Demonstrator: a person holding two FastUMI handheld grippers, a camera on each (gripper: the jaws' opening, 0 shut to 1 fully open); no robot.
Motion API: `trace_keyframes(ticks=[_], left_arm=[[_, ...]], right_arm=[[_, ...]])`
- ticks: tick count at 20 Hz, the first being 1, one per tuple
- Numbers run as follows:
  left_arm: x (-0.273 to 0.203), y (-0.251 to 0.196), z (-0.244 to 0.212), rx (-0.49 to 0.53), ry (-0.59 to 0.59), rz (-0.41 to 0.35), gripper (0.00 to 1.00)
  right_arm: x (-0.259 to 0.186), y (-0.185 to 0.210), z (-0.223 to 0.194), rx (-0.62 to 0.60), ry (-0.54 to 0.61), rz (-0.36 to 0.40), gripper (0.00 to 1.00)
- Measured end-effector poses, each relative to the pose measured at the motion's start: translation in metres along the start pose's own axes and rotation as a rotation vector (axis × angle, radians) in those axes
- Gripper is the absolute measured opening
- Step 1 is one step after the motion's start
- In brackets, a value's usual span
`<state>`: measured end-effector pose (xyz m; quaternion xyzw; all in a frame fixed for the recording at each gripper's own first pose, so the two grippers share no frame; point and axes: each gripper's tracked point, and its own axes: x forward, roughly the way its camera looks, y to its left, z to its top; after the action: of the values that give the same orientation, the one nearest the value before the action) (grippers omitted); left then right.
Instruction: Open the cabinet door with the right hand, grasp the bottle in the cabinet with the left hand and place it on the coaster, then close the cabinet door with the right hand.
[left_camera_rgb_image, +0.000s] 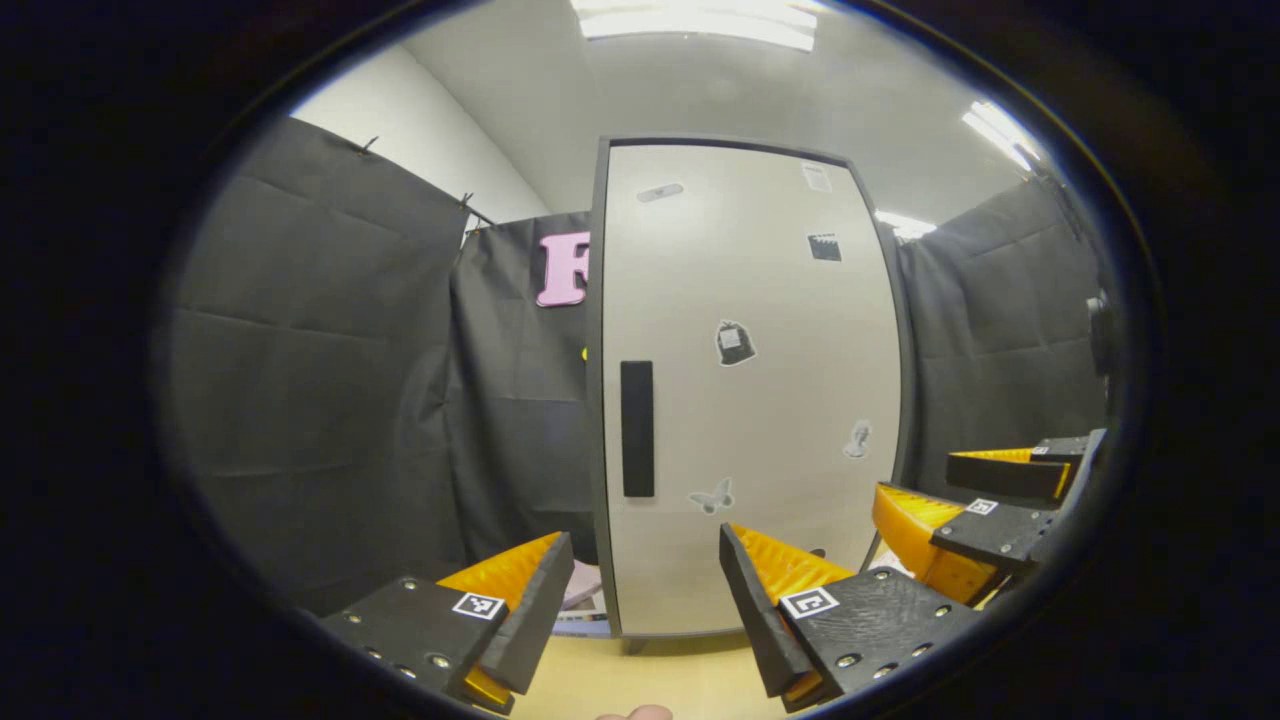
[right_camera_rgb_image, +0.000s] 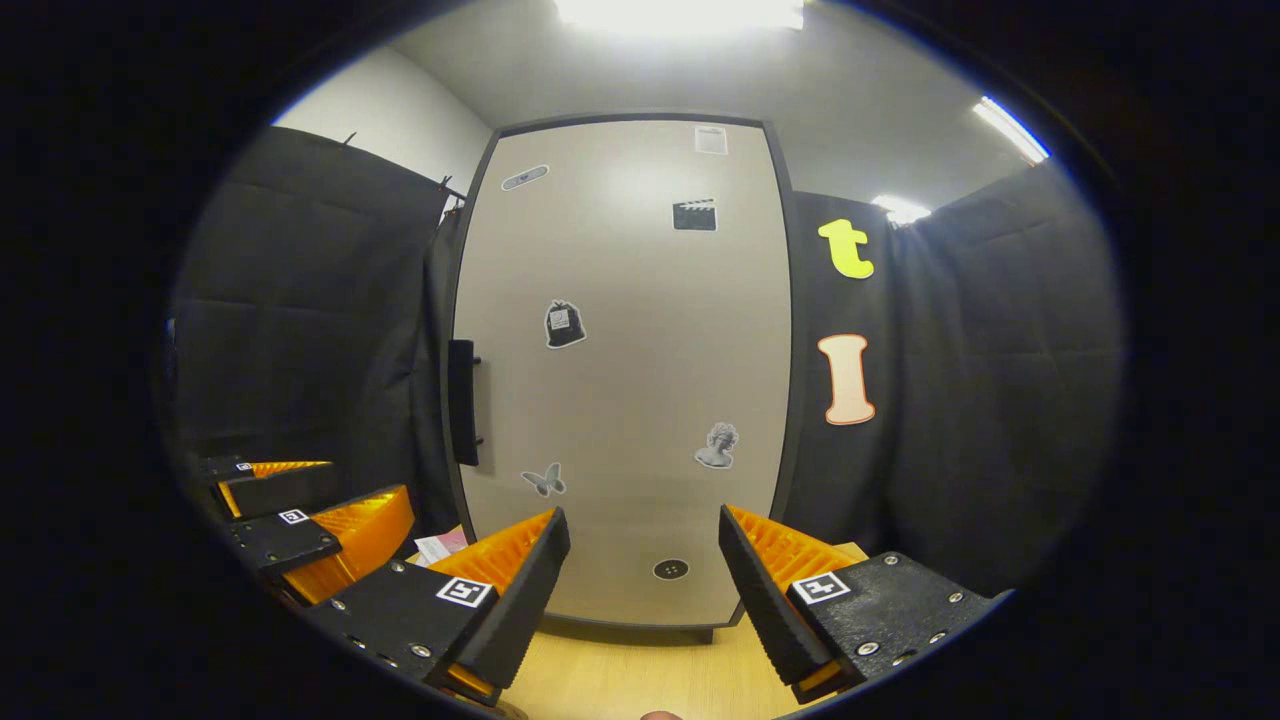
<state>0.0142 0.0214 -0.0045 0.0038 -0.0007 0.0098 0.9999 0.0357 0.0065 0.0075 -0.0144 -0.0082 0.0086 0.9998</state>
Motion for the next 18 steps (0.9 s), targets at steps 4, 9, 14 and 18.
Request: trace_keyframes(ticks=[4, 9, 14, 18], left_arm=[[-0.005, 0.024, -0.012, 0.009, 0.02, 0.032, 0.86], [-0.022, 0.064, -0.032, 0.001, 0.057, 0.094, 0.84], [-0.046, 0.106, -0.043, 0.042, 0.07, 0.166, 0.84], [-0.069, 0.14, -0.053, 0.029, 0.089, 0.223, 0.84]], right_arm=[[0.022, 0.012, 0.015, -0.003, -0.023, 0.028, 0.93], [0.053, 0.063, 0.039, -0.001, -0.075, 0.135, 0.93], [0.089, 0.123, 0.052, 0.018, -0.093, 0.218, 0.93], [0.12, 0.166, 0.045, 0.01, -0.08, 0.255, 0.93]])
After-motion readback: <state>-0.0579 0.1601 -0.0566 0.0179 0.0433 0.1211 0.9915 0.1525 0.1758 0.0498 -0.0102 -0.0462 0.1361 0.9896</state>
